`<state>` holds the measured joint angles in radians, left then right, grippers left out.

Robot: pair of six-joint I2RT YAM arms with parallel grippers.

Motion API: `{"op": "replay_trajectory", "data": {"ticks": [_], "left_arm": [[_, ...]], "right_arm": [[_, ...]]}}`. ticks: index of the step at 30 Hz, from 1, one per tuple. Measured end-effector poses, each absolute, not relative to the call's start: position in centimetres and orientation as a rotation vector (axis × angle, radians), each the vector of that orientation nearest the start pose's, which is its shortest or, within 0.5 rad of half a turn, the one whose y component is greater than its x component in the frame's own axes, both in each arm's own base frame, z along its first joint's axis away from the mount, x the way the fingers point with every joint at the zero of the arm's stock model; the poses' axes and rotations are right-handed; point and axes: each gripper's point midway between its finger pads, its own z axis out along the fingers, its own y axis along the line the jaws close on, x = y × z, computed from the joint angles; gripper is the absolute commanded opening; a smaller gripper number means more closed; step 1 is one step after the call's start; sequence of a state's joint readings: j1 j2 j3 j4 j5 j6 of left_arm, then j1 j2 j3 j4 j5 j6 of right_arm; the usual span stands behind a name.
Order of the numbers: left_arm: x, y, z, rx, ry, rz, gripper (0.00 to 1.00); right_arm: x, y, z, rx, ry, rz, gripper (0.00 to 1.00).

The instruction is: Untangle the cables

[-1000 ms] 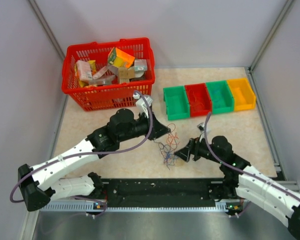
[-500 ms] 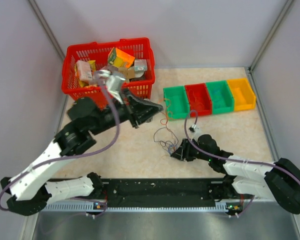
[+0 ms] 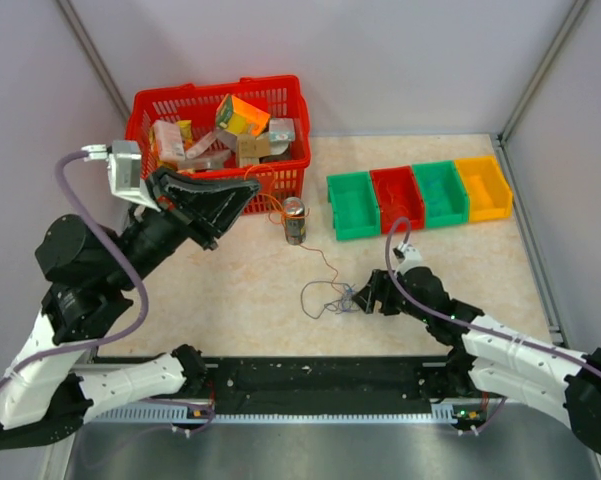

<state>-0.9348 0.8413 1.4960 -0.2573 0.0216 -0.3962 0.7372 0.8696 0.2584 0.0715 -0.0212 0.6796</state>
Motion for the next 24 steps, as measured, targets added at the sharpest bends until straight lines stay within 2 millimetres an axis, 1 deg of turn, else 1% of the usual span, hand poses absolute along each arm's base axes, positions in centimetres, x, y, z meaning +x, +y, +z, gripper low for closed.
{"op": "replay_trajectory", "data": {"ticks": [4,6,8,10,12,15,17,18,19,20,23,24], "left_arm": [[14.4,-21.2,55.8,0.335,1.252,-1.112,0.00],[14.7,-20.7,55.8,0.334,1.261,-1.072,0.00],[14.6,-19.5,57.0,0.315,1.234,-1.034,0.00],[14.1,-17.5,58.7,0.281,1.178,-1.006,0.00],[13.4,-15.5,60.0,0.249,1.123,-0.985,0.00],[11.8,-12.3,62.0,0.194,1.030,-0.979,0.00],[11.0,-10.9,63.0,0.159,0.978,-0.989,0.00],[10.9,-10.7,63.4,0.148,0.959,-0.996,0.00],[10.9,-10.7,63.5,0.141,0.950,-1.002,0.00],[11.2,-11.2,63.3,0.141,0.960,-1.007,0.00],[13.1,-13.8,61.5,0.160,1.036,-1.003,0.00],[13.9,-15.1,60.7,0.168,1.071,-1.000,0.00]], "right_arm": [[18.9,20.1,5.7,-0.049,2.266,0.766,0.78],[18.9,19.8,5.0,-0.042,2.292,0.734,0.78],[18.8,19.4,4.2,-0.038,2.321,0.702,0.78],[18.6,19.2,3.8,-0.038,2.339,0.687,0.78],[18.6,19.2,3.6,-0.044,2.346,0.682,0.79],[18.7,19.4,3.5,-0.051,2.344,0.687,0.76],[18.9,19.7,3.5,-0.056,2.340,0.699,0.74],[18.9,20.0,3.6,-0.066,2.340,0.713,0.73],[18.9,20.3,3.5,-0.078,2.341,0.724,0.73],[18.7,20.6,3.6,-0.094,2.342,0.744,0.73],[18.2,21.3,3.7,-0.138,2.346,0.795,0.77],[18.0,21.5,3.8,-0.155,2.347,0.812,0.79]]}}
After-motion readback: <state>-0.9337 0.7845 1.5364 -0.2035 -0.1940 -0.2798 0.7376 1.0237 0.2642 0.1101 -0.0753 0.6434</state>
